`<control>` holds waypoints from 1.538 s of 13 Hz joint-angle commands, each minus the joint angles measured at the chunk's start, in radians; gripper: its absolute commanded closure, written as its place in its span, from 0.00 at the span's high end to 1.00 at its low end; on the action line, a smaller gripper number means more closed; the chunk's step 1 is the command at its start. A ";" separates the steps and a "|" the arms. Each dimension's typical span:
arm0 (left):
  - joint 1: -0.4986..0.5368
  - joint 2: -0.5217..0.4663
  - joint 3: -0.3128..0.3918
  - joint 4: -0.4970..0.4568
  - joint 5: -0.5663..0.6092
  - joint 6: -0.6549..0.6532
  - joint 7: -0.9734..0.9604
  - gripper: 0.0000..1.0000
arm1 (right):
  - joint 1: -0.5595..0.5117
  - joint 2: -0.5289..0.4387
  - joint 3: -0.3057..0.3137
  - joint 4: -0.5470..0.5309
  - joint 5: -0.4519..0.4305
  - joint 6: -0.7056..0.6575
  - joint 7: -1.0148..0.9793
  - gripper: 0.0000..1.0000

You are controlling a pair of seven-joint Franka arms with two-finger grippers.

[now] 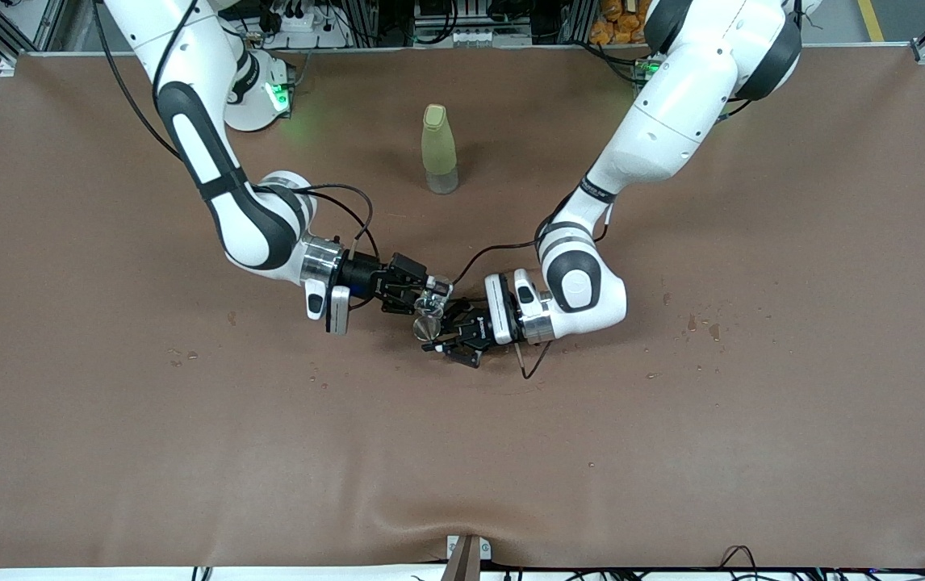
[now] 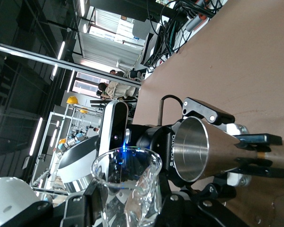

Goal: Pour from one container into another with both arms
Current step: 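Pour the liquid from the glass cup into the steel jigger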

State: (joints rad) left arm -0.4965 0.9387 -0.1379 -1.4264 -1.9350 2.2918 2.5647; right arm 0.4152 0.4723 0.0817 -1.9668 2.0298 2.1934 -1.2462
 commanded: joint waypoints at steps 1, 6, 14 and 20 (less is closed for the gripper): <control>-0.014 0.011 0.008 0.026 -0.033 0.014 -0.006 0.00 | 0.013 -0.011 -0.003 0.013 0.023 0.026 0.060 0.09; -0.016 0.011 0.008 0.026 -0.035 0.015 -0.008 0.00 | 0.013 -0.012 -0.003 0.026 0.024 0.029 0.154 0.09; -0.016 0.011 0.009 0.026 -0.041 0.015 -0.027 0.00 | 0.007 -0.009 -0.005 0.037 0.024 0.042 0.300 0.09; -0.016 0.011 0.008 0.026 -0.041 0.015 -0.032 0.00 | -0.003 -0.006 -0.005 0.054 0.023 0.034 0.519 0.09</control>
State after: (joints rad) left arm -0.4976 0.9387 -0.1379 -1.4263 -1.9452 2.2927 2.5427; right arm 0.4145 0.4721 0.0761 -1.9239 2.0363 2.2260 -0.7940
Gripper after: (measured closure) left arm 0.789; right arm 0.498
